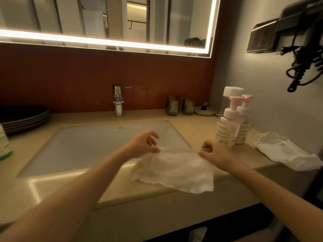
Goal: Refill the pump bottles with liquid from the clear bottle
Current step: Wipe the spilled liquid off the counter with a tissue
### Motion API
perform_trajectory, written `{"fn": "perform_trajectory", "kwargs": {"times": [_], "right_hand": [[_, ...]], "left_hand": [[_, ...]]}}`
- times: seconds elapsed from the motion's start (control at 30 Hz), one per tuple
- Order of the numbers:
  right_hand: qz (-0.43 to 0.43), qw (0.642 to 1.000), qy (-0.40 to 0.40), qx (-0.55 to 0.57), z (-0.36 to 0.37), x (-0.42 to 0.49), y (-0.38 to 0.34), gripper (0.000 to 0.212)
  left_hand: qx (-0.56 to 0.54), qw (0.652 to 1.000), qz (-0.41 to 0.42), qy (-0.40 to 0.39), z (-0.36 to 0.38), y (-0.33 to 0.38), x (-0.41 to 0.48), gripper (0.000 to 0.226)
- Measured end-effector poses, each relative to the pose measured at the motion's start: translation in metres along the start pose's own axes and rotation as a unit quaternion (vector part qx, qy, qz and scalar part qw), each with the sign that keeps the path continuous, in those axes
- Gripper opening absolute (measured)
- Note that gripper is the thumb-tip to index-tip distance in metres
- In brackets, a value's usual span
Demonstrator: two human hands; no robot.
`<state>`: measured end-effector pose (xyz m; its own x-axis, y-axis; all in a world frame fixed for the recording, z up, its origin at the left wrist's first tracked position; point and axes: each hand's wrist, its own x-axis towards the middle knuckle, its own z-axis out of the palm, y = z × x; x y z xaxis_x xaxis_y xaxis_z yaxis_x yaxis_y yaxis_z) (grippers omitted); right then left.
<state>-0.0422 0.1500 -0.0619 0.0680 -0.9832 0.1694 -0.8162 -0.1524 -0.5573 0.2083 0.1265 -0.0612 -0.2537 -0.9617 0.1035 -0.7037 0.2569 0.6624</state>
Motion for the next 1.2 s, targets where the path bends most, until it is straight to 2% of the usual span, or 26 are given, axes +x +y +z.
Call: {"fn": "perform_trajectory", "kwargs": {"times": [0.07,0.1,0.13,0.2,0.23,0.3,0.37,0.57,0.8,1.2], "right_hand": [[-0.003,0.991,0.036,-0.125,0.003,-0.004,0.013,0.028],[-0.024,0.985,0.062,-0.161,0.003,-0.008,0.016,0.037],[-0.061,0.978,0.105,-0.169,0.003,-0.013,0.016,0.043],[-0.118,0.972,0.152,-0.135,0.008,-0.026,0.010,0.042],[-0.129,0.975,0.131,-0.127,0.014,-0.033,0.007,0.039],[-0.117,0.978,0.036,-0.167,0.030,-0.044,0.006,0.038],[-0.098,0.970,-0.012,-0.221,0.039,-0.044,0.012,0.037],[-0.018,0.973,-0.015,-0.228,0.018,-0.014,0.045,0.036],[-0.036,0.965,-0.039,-0.258,0.010,0.025,0.056,0.039],[0.002,0.971,-0.073,-0.228,0.031,0.114,0.057,0.046]], "left_hand": [[0.129,0.986,0.066,0.083,0.026,-0.004,0.005,0.037],[0.149,0.977,0.093,0.121,0.032,-0.001,0.003,0.035],[0.149,0.973,0.114,0.136,0.036,0.004,0.001,0.033],[0.166,0.972,0.137,0.093,0.043,0.013,-0.007,0.027],[0.193,0.971,0.137,0.045,0.047,0.017,-0.011,0.027],[0.251,0.957,0.134,-0.064,0.057,0.023,-0.019,0.033],[0.278,0.944,0.134,-0.116,0.062,0.027,-0.019,0.039],[0.284,0.939,0.121,-0.149,0.088,0.051,0.024,0.048],[0.256,0.944,0.096,-0.183,0.105,0.065,0.077,0.050],[0.256,0.951,0.036,-0.168,0.096,0.035,0.166,0.050]]}}
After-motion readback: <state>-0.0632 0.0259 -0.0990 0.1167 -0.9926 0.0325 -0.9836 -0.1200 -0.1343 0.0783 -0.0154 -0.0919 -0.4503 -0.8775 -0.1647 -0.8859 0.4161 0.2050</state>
